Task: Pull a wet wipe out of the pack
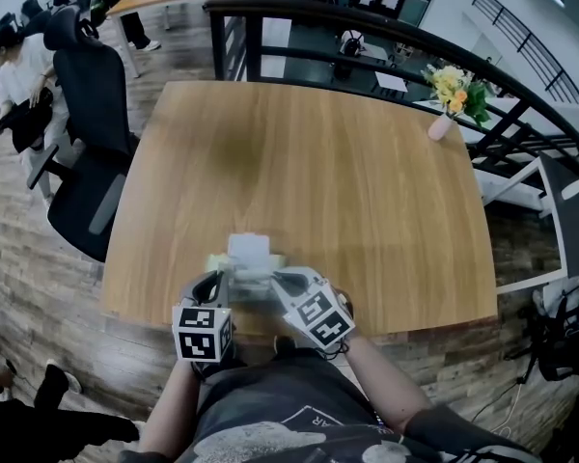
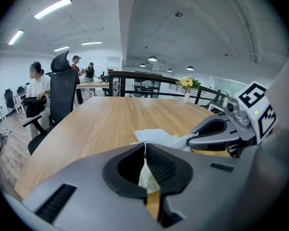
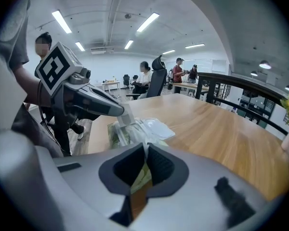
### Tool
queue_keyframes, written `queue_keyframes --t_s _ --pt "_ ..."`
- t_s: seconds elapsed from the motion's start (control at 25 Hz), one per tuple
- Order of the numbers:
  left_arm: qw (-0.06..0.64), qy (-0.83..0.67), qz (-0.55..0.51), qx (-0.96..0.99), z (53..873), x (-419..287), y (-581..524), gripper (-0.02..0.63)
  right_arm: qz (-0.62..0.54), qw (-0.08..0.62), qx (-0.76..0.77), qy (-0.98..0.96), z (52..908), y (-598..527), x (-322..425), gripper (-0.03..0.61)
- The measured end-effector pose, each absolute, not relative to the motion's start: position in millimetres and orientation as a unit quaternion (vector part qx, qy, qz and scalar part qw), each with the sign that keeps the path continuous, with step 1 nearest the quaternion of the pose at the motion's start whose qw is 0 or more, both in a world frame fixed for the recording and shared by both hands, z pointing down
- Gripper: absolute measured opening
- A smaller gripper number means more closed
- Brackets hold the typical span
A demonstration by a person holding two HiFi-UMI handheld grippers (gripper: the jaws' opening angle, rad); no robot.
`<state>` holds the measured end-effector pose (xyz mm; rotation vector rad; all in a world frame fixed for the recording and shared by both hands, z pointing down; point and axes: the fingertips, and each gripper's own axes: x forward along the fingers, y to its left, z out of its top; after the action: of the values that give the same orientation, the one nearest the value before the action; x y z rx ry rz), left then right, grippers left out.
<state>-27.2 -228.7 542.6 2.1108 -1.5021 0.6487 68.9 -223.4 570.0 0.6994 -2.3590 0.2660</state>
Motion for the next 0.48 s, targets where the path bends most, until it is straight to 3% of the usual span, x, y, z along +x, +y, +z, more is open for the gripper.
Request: queue_keyframes --t_s 0.48 --pt "0.238 -0.544 0.24 0.768 544.3 -23.1 -223.5 0.025 0.097 0.329 0.277 -0.897 569.1 -219.8 78.7 0.032"
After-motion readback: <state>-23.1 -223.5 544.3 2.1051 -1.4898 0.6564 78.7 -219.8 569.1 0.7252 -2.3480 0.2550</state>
